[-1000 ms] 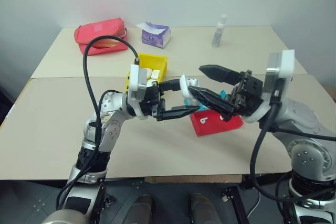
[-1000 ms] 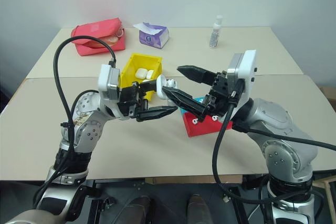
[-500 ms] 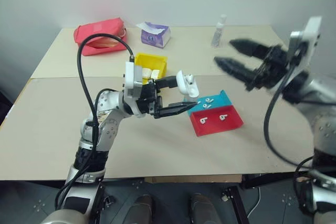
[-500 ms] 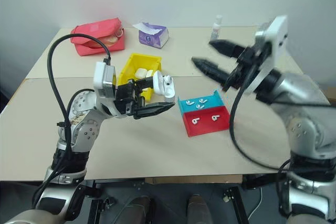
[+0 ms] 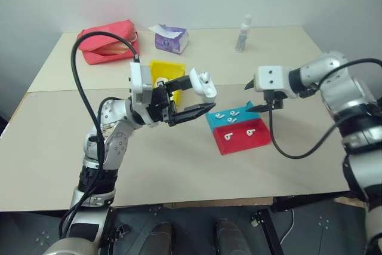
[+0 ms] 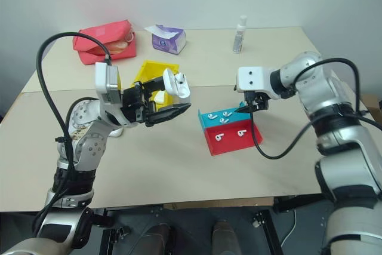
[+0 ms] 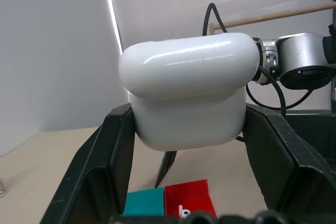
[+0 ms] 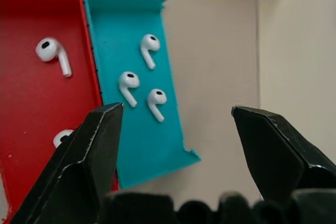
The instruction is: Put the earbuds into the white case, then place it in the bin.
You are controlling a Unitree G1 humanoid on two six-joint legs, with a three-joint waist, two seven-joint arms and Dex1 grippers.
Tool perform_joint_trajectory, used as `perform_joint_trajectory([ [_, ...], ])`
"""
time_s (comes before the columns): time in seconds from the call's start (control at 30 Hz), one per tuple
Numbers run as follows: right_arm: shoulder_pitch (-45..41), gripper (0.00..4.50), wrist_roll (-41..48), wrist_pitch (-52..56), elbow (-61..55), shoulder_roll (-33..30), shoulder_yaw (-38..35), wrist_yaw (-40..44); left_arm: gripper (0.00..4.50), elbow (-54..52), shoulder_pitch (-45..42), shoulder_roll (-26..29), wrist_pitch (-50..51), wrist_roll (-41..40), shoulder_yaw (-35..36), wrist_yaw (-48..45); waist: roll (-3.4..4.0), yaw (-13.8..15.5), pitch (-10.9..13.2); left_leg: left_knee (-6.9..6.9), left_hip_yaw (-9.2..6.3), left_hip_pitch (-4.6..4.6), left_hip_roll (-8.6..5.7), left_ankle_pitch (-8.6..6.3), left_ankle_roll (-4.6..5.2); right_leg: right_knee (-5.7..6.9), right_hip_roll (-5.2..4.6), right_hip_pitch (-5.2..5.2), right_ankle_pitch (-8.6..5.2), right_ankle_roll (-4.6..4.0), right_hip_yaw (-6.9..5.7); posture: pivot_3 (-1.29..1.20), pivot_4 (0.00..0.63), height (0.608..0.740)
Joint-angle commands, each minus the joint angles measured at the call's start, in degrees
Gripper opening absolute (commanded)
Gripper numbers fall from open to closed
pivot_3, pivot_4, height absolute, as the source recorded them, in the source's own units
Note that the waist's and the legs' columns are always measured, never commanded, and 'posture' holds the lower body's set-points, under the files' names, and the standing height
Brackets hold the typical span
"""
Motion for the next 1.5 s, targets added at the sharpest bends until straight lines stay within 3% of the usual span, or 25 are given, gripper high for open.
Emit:
perform_joint_trajectory([
  [0.03,-4.13,3.88,-4.41,-7.23,8.29,3.95,0.86,0.94,2.83,-3.33,0.83,0.71,-0.58,-0.90,1.02,0.98,0.00,-0.04,0.00,0.00,-0.02,0.00,0.00,0.01,-0.01,0.02,0.00,-0.01,0.00,0.00,0.00,0.00,0.150,0.740],
  [0.17,-7.86,3.88,-8.54,-8.94,16.40,10.05,1.21,-0.70,2.83,-5.00,1.87,1.41,0.51,-1.50,1.80,2.50,0.01,-0.06,0.00,0.00,-0.06,-0.01,0.00,0.04,-0.06,0.10,0.00,-0.08,0.01,-0.02,0.01,0.00,0.150,0.740],
  [0.2,-8.47,3.71,-9.37,-9.25,17.80,11.05,1.29,-0.62,2.83,-5.42,2.14,1.70,0.68,-1.65,1.85,2.58,0.01,-0.03,0.00,0.00,-0.06,-0.01,0.00,0.09,-0.14,0.11,0.00,-0.09,0.01,-0.02,0.01,0.00,0.150,0.740],
  [0.27,-9.44,3.26,-11.10,-9.57,20.10,12.96,1.50,-1.64,2.83,-6.21,2.49,2.29,1.04,-1.89,1.96,2.86,0.02,0.00,0.01,-0.02,-0.08,-0.01,-0.01,0.14,-0.25,0.11,0.00,-0.09,0.01,-0.02,0.01,0.00,0.150,0.740],
  [0.4,-11.01,1.93,-14.37,-9.30,23.32,14.95,2.12,-1.63,2.83,-7.17,2.62,3.23,1.81,-2.46,2.51,3.77,0.03,0.15,0.01,-0.02,-0.11,-0.08,-0.03,0.17,-0.30,0.10,-0.03,-0.16,0.01,-0.02,0.00,0.00,0.150,0.740],
  [0.67,-12.29,1.93,-18.70,-8.79,26.38,16.21,2.17,-3.57,2.83,-8.31,3.15,5.01,2.25,-3.08,2.76,4.90,0.04,-0.10,0.01,0.01,-0.09,-0.66,-0.05,0.37,-0.63,0.48,-0.03,-0.95,0.03,-0.04,0.06,0.00,0.150,0.740],
  [0.93,-11.49,1.93,-21.88,-9.72,26.69,14.56,2.63,-4.52,2.83,-9.61,3.68,5.17,2.83,-3.53,2.88,5.82,0.04,-0.51,0.01,0.02,-0.09,-0.68,-0.07,0.39,-0.65,0.53,-0.03,-0.97,0.03,-0.04,0.07,0.00,0.150,0.740],
  [1.5,-7.75,1.93,-19.85,-13.73,21.28,11.40,0.13,5.67,2.83,-7.86,2.73,3.73,2.06,-3.22,1.90,5.13,0.04,-1.20,0.01,0.02,-0.08,-0.67,-0.06,0.39,-0.65,0.55,-0.03,-0.95,0.03,-0.04,0.07,0.00,0.150,0.740],
])
